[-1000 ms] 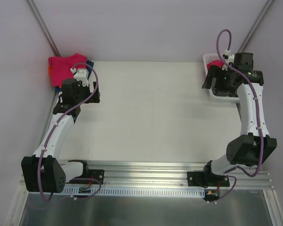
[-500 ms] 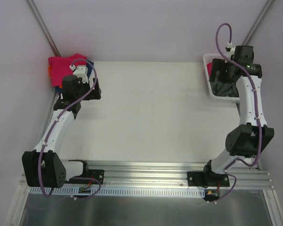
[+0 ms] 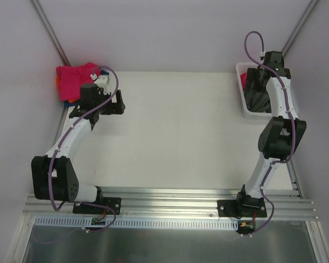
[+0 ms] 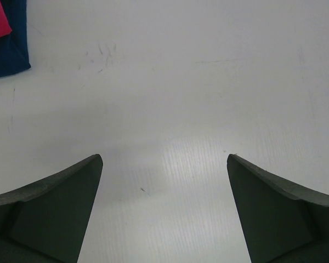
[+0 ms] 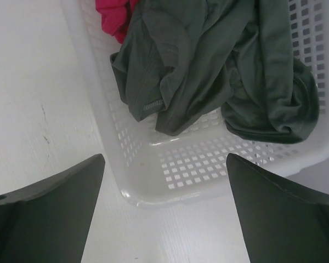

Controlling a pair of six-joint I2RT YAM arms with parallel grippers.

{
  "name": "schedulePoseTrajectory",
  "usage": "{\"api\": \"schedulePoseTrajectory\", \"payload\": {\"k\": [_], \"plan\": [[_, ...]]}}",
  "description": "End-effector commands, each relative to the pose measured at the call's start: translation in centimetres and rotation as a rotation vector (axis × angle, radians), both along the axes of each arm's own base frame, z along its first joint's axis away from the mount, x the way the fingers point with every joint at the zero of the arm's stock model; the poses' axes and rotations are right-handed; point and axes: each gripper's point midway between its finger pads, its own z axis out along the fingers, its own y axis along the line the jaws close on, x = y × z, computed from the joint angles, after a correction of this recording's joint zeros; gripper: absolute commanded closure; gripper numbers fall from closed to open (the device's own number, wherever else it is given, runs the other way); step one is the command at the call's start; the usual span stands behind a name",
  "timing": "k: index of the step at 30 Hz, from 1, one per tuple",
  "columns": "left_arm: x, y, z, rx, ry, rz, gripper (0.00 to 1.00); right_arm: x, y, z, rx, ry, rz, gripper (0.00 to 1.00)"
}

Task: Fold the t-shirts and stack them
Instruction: Grab crumpled tshirt from bin with the right arm

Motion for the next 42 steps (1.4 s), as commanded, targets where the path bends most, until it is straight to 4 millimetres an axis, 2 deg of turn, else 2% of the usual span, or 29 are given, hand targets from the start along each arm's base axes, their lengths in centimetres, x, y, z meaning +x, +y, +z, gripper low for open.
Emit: {"api": "schedulePoseTrajectory", "payload": {"k": [1, 2, 3, 8, 13, 19, 21, 22, 23, 25, 29, 34, 40, 41, 42], "plan": [[1.0, 0.4, 0.3, 0.073, -0.014, -0.024, 0.01, 2.5, -1.5, 0.1, -0.044, -0.029, -0.028, 0.01], [1.1, 0.5, 0.1, 0.075, -0.007, -0.016, 0.01, 3.1, -1.7, -1.2, -0.047, -0.007, -0.036, 0.01], [1.4, 0.5, 0.0, 0.071, -0.001, -0.012, 0.01, 3.5, -1.9, -1.8, -0.049, -0.001, -0.039, 0.0], [1.3, -0.8, -0.3, 0.019, 0.018, -0.031, 0.01, 4.8, -2.4, -3.1, -0.06, 0.002, -0.05, 0.05], [0.6, -1.6, -1.0, -0.012, 0.047, -0.036, 0.01, 5.0, -2.9, -3.8, -0.085, 0.009, -0.072, 0.08], [-0.2, -2.3, -2.2, -0.055, 0.091, -0.036, 0.01, 5.7, -4.4, -3.0, -0.157, -0.026, -0.122, 0.15], [-0.3, -2.5, -2.3, -0.063, 0.097, -0.039, 0.01, 6.5, -4.8, -2.7, -0.171, -0.054, -0.134, 0.19], [-0.2, -2.6, -2.2, -0.068, 0.097, -0.041, 0.01, 6.7, -5.0, -3.5, -0.176, -0.041, -0.14, 0.2], [-0.2, -2.8, -2.1, -0.072, 0.096, -0.043, 0.01, 7.0, -5.1, -3.5, -0.176, -0.046, -0.143, 0.2], [-0.2, -2.9, -2.2, -0.072, 0.099, -0.046, 0.01, 7.5, -5.0, -3.7, -0.173, -0.052, -0.143, 0.21], [-0.5, -3.1, -2.7, -0.079, 0.114, -0.045, 0.01, 7.9, -4.2, -5.0, -0.159, -0.035, -0.121, 0.33], [-0.8, -3.1, -3.1, -0.082, 0.127, -0.043, 0.01, 8.2, -3.7, -6.0, -0.153, -0.017, -0.104, 0.34], [-0.8, -3.3, -3.5, -0.089, 0.14, -0.043, 0.01, 8.3, -3.0, -6.4, -0.122, -0.011, -0.07, 0.59], [-0.7, -3.4, -3.6, -0.088, 0.143, -0.045, 0.01, 8.2, -3.0, -6.3, -0.123, -0.011, -0.071, 0.74], [-0.7, -3.6, -3.5, -0.091, 0.144, -0.049, 0.01, 8.2, -3.0, -6.4, -0.123, -0.008, -0.071, 0.81]]}}
